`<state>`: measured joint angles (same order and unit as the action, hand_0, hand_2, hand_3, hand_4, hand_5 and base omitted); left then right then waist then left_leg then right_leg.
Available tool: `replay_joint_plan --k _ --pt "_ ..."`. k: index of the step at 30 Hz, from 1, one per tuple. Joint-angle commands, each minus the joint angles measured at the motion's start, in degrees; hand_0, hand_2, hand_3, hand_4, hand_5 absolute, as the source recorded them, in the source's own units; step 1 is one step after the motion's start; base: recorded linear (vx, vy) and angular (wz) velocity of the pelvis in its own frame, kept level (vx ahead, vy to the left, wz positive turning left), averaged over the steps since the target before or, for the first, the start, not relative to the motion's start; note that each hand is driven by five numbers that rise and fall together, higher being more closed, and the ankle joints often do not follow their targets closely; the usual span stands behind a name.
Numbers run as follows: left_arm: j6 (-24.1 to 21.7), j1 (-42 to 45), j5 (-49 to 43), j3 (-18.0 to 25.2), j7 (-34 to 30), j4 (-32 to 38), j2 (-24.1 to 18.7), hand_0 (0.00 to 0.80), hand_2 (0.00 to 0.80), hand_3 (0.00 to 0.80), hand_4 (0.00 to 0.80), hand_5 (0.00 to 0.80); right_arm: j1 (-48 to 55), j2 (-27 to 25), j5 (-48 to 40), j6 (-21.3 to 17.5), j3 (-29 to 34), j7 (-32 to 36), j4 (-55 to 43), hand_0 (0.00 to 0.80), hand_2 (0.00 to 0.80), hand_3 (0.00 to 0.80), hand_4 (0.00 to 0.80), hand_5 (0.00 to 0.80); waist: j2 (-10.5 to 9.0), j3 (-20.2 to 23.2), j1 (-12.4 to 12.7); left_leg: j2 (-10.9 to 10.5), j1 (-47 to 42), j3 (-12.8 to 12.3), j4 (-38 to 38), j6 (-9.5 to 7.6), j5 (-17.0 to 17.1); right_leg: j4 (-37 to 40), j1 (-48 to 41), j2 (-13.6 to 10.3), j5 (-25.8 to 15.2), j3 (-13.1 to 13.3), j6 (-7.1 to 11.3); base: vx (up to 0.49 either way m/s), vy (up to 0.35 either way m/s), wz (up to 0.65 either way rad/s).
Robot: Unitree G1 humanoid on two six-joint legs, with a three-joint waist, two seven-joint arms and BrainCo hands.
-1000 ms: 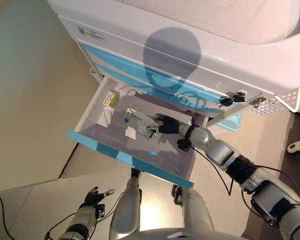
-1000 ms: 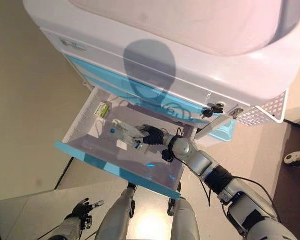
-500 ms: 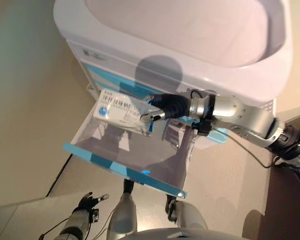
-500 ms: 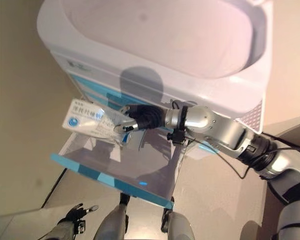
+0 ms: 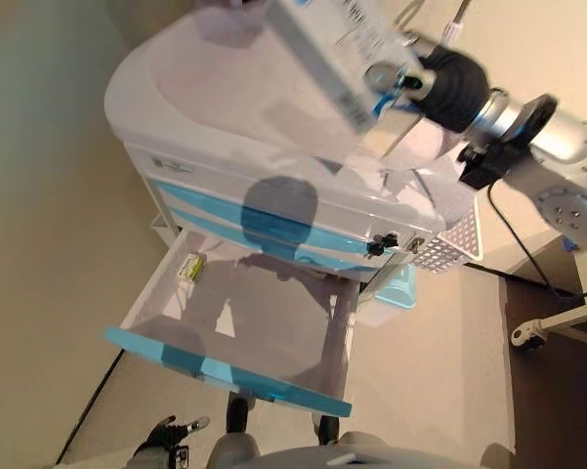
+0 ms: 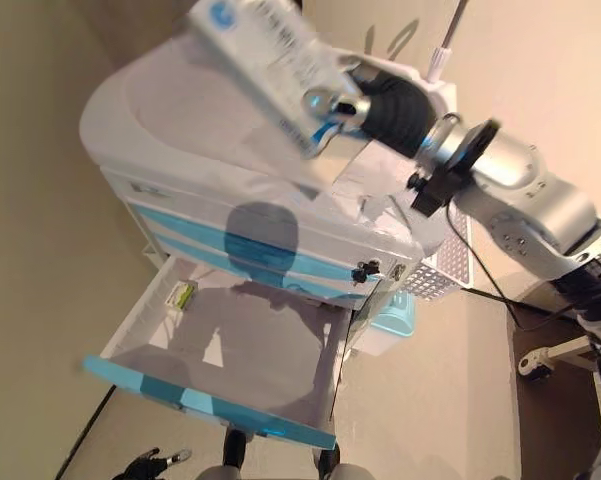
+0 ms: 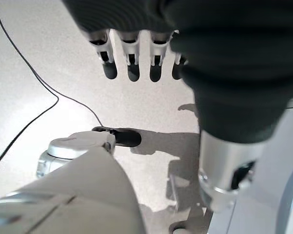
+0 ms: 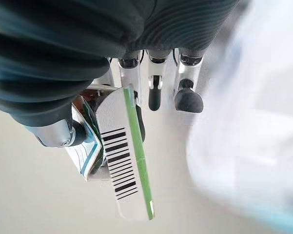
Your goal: Open the drawer and pick up the medicine
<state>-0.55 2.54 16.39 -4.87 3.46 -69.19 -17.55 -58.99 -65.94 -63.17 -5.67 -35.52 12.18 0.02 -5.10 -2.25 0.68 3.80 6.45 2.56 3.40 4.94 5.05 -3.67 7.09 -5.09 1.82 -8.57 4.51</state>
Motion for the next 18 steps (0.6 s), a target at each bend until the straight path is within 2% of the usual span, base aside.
replay_joint_plan --k 1,4,5,11,15,16,17,18 --pt "-0.26 -0.38 -1.72 -0.22 -0.11 -3.1 -1.43 0.0 0.0 0.0 0.0 0.0 -3.65 1.16 2.91 -3.57 3.69 -5.88 5.23 0.8 0.8 0.8 0.8 0.8 -2.8 -0.62 0.23 -3.13 0.18 -1.8 -4.03 -1.24 -4.71 0.62 -1.68 -1.32 -0.99 -1.48 3.48 0.043 -0.001 -0.01" --pt "-0.14 -0.27 -1.36 -0.57 0.44 -3.5 -1.9 0.0 0.0 0.0 0.0 0.0 -8.09 2.2 9.17 -2.88 3.46 -10.31 13.38 0.8 0.8 0.8 0.8 0.8 -2.72 -0.47 0.38 -3.31 0.26 -1.56 -3.74 -1.28 -4.59 0.84 -1.8 -1.25 -1.05 -1.71 3.34 0.023 -0.003 -0.01" --pt "-0.15 -0.27 -1.36 -0.55 0.44 -3.5 -1.88 0.0 0.0 0.0 0.0 0.0 -8.19 2.22 9.16 -2.89 3.37 -10.3 13.43 0.8 0.8 0.8 0.8 0.8 -2.7 -0.47 0.34 -3.31 0.27 -1.55 -3.74 -1.28 -4.59 0.85 -1.8 -1.25 -1.05 -1.72 3.34 0.0 0.0 0.0" --pt "-0.03 -0.31 -0.19 -1.89 1.45 -2.97 -2.12 0.0 0.0 0.0 0.0 0.0 -13.56 6.82 17.14 -0.94 2.8 -15.89 27.86 0.8 0.8 0.8 0.8 0.8 -2.27 -1.13 1.09 -3.69 1.49 -0.24 -3.89 -1.45 -4.36 0.79 -1.17 -1.24 -0.91 -2.25 3.02 -0.004 -0.01 0.08" --pt "-0.17 -0.69 0.59 -2.41 2.36 -2.11 -2.58 0.0 0.0 0.0 0.0 0.0 -18.07 9.81 29.05 2.01 0.39 -18.56 35.56 0.8 0.8 0.8 0.8 0.8 -1.62 -2.42 1.73 -4.28 3.05 0.84 -4.98 -1.63 -4.4 0.34 -0.42 -1.32 -0.56 -2.57 2.74 -0.02 -0.009 0.12" --pt "-0.17 -0.69 0.58 -2.41 2.36 -2.11 -2.56 0.0 0.0 0.0 0.0 0.0 -18.09 9.81 29.05 2.01 0.37 -18.56 35.57 0.8 0.8 0.8 0.8 0.8 -1.61 -2.42 1.71 -4.28 3.06 0.85 -4.99 -1.63 -4.4 0.34 -0.41 -1.33 -0.56 -2.58 2.74 -0.047 -0.009 0.16" --pt "-0.35 -0.85 0.96 -2.67 3.14 -1.28 -2.85 0.0 0.0 0.0 0.0 0.0 -20.43 11.51 35.97 3.34 -0.62 -20.42 38.51 0.8 0.8 0.8 0.8 0.8 -1.21 -3.44 2.22 -4.61 4.13 1.37 -5.83 -1.76 -4.43 -0.4 0.26 -1.35 -0.22 -2.71 2.57 -0.037 -0.006 0.14" --pt "-0.34 -0.86 0.96 -2.64 3.14 -1.27 -2.82 0.0 0.0 0.0 0.0 0.0 -20.51 11.54 35.99 3.34 -0.67 -20.43 38.54 0.8 0.8 0.8 0.8 0.8 -1.18 -3.43 2.17 -4.61 4.2 1.39 -5.89 -1.76 -4.45 -0.45 0.3 -1.36 -0.19 -2.73 2.57 -0.063 -0.011 0.15"
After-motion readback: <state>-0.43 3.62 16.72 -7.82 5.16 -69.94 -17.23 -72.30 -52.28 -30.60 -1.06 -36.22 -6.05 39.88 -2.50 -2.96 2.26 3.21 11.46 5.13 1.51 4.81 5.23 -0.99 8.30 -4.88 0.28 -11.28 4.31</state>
